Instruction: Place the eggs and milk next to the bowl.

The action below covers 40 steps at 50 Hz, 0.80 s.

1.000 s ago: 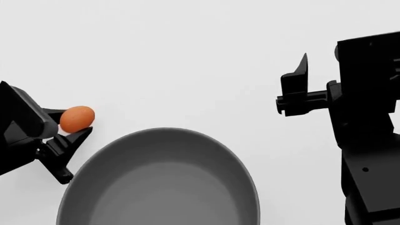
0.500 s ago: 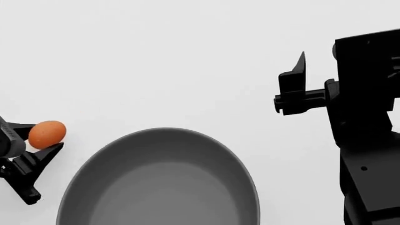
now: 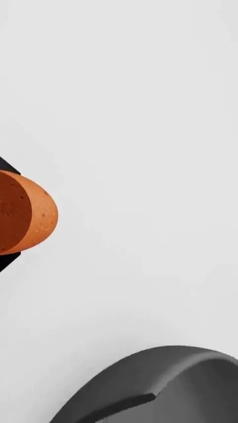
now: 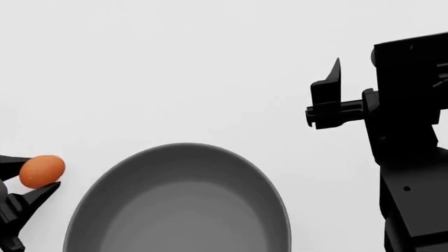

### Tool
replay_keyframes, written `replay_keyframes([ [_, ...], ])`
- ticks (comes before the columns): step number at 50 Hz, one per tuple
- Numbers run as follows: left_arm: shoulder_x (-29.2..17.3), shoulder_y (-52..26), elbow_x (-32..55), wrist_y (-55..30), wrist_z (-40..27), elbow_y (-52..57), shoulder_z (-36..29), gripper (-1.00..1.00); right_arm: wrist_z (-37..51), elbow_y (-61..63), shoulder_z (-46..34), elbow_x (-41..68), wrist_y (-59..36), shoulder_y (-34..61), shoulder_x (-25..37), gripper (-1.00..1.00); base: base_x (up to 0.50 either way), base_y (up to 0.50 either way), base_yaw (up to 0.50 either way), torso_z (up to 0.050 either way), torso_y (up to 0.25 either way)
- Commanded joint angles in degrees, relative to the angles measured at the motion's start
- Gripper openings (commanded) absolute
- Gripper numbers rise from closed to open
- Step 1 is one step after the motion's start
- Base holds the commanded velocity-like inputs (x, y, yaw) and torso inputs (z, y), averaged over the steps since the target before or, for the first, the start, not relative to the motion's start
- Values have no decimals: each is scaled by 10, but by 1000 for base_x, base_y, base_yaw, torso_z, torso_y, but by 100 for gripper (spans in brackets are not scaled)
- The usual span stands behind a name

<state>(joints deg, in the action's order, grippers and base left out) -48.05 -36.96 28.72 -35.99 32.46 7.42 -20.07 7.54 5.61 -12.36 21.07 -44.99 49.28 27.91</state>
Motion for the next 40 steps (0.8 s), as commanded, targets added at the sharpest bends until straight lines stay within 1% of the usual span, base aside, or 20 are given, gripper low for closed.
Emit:
replay_keyframes([
  [1,-9,27,19,15,32,38,22,-100,-16,3,20,-6,3,-6,-10,100,0,0,0,0,0],
  [4,-13,37,23,26,42,46,22,-100,-16,4,20,-5,1,-6,-9,100,0,0,0,0,0],
  [15,-21,38,35,16,57,67,17,-100,-15,4,22,-3,4,-8,-8,100,0,0,0,0,0],
  [40,-15,39,34,19,68,69,-2,-100,-13,6,23,0,3,-8,-6,100,0,0,0,0,0],
])
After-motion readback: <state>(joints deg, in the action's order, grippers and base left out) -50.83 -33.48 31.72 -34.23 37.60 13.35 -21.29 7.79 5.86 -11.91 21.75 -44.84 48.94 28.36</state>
